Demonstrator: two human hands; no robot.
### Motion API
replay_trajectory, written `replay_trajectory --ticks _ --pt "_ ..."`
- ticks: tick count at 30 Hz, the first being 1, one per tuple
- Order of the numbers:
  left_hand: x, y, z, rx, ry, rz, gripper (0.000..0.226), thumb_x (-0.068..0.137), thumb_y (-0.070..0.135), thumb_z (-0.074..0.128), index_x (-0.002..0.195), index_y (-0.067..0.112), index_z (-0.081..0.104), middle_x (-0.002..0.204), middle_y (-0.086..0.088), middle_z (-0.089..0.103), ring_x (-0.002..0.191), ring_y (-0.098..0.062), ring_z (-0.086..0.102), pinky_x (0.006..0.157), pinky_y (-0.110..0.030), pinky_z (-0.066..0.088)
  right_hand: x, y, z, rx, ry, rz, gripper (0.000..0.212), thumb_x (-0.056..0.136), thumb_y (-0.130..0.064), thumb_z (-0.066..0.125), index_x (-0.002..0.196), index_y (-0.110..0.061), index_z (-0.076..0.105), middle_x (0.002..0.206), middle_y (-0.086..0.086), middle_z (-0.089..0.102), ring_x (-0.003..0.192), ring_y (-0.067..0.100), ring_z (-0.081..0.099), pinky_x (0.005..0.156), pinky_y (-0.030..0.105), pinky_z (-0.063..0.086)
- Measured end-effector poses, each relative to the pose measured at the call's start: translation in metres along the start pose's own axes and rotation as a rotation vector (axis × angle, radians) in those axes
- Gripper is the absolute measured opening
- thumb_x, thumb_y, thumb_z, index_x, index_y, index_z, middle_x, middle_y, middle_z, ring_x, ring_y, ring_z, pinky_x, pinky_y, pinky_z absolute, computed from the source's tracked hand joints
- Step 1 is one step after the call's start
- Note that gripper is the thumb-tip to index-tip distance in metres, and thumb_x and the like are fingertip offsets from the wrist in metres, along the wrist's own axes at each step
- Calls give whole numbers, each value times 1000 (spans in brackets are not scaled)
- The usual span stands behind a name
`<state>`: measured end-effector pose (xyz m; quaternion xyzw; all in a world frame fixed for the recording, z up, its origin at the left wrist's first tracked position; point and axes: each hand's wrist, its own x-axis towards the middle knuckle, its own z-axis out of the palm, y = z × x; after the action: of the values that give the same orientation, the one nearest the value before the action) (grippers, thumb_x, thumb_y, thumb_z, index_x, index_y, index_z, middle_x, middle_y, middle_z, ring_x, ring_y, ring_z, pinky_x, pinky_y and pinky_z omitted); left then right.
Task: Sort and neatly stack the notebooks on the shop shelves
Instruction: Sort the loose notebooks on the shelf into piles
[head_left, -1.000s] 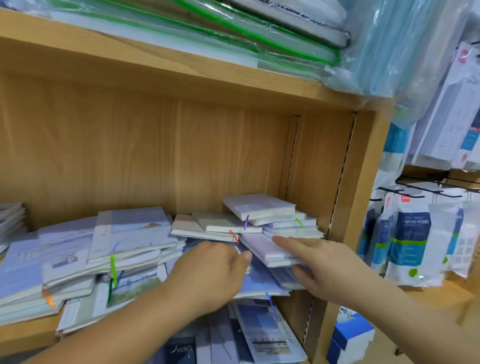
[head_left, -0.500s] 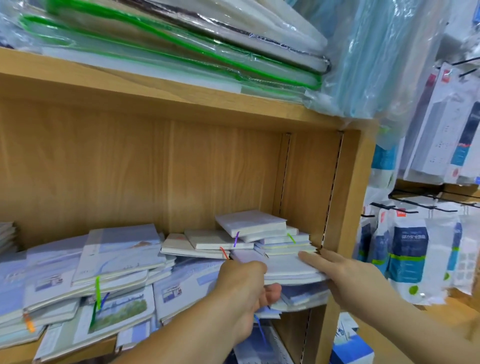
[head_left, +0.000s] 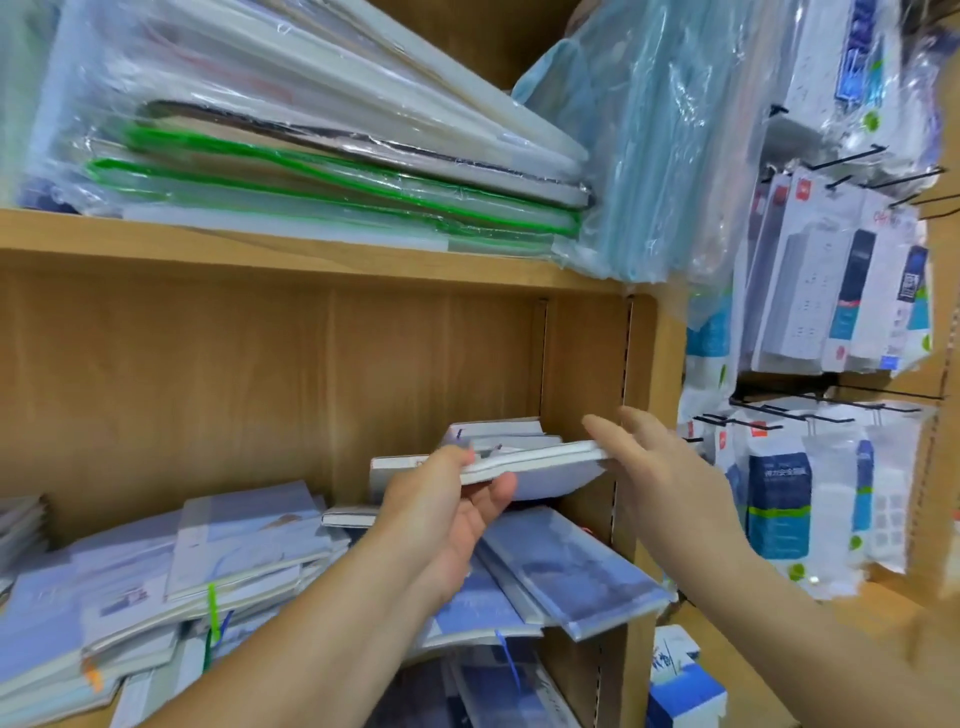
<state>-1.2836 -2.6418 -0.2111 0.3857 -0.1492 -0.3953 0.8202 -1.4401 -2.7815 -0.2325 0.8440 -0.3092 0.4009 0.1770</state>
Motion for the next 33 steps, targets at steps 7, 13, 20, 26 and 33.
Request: replay_trajectory --ticks 7,13,20,26,33 --pt "-39 -36 -41 87 -16 -27 18 97 8 63 103 -9 68 78 -21 75 54 -24 68 48 -25 56 -82 -9 -14 167 -5 105 52 76 3 76 117 -31 71 133 3 58 104 30 65 63 40 57" --pt "-54 -56 -88 461 -9 -95 21 98 17 61 105 -1 69 73 -18 71 58 -25 63 53 -31 54 -130 -24 -19 1106 -673 864 35 73 -37 75 107 -42 77 120 -22 62 110 18 66 73 19 55" --pt "-55 -61 -92 673 -29 -102 20 99 28 61 109 13 70 94 -8 78 72 -20 68 59 -28 55 -102 -28 -3 849 -535 797 31 91 -39 71 120 -28 67 116 -6 59 90 3 59 64 20 47" --pt "-71 -41 -84 606 -15 18 18 93 21 66 88 6 75 73 -8 69 66 -20 60 58 -30 51 -96 -34 -34 821 -426 658 40 98 -33 62 137 -25 60 128 -6 60 108 15 64 93 35 55" --pt "-148 -15 -121 671 -149 202 26 88 25 68 82 1 74 85 -26 72 72 -26 64 69 -39 49 -143 -76 -95 815 -283 598 35 96 -36 59 130 -32 63 111 -28 56 107 -6 57 81 17 44"
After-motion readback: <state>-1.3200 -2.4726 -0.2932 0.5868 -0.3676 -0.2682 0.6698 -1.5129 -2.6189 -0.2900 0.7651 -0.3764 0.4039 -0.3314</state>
